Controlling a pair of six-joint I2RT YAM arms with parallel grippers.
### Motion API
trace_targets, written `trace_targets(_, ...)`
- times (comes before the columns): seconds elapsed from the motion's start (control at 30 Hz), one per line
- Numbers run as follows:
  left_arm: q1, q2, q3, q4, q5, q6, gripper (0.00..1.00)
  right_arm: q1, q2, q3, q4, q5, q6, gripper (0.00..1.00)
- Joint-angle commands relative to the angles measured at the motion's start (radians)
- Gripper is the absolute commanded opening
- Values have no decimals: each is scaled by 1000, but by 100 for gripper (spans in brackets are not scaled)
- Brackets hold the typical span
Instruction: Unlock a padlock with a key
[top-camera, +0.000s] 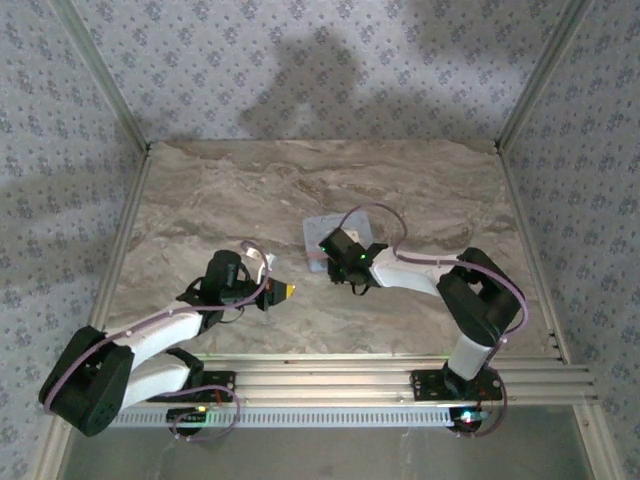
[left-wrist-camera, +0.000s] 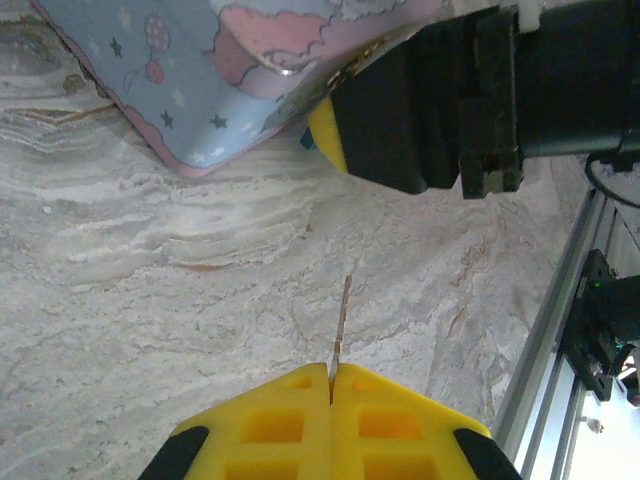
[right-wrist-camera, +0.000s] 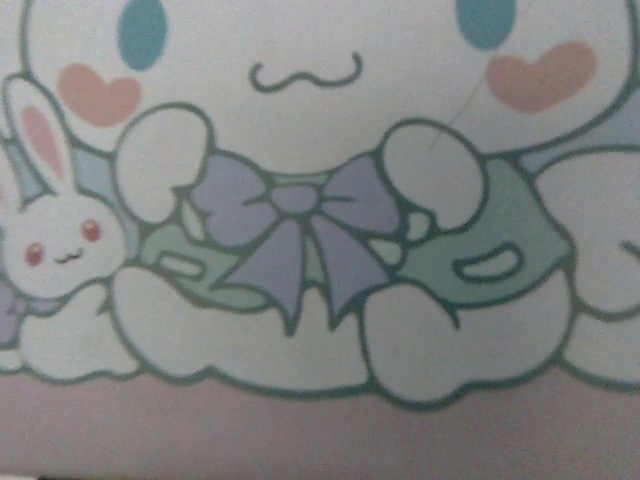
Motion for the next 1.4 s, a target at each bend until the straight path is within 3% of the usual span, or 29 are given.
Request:
trace_targets(0.0,-5,-40,12,-45,-4,22,0,24,-10,38,-28,125,45,35)
trace_targets(0.1,-6,-63,16,-77,-9,35,0,35,10,54,-40,158,75,39)
trace_targets(0.53,-6,-99,-1,-99,-18,33,0,41,113,134,-123,195,136,40)
trace_targets(0.9,-6,-107,-2,-117,-20,44,0,33,171,163,-80,191,133,40)
trace_targets(1.37,-6,-129,-7,-118,-25,46,0,20,111,169,-85,95,81,15)
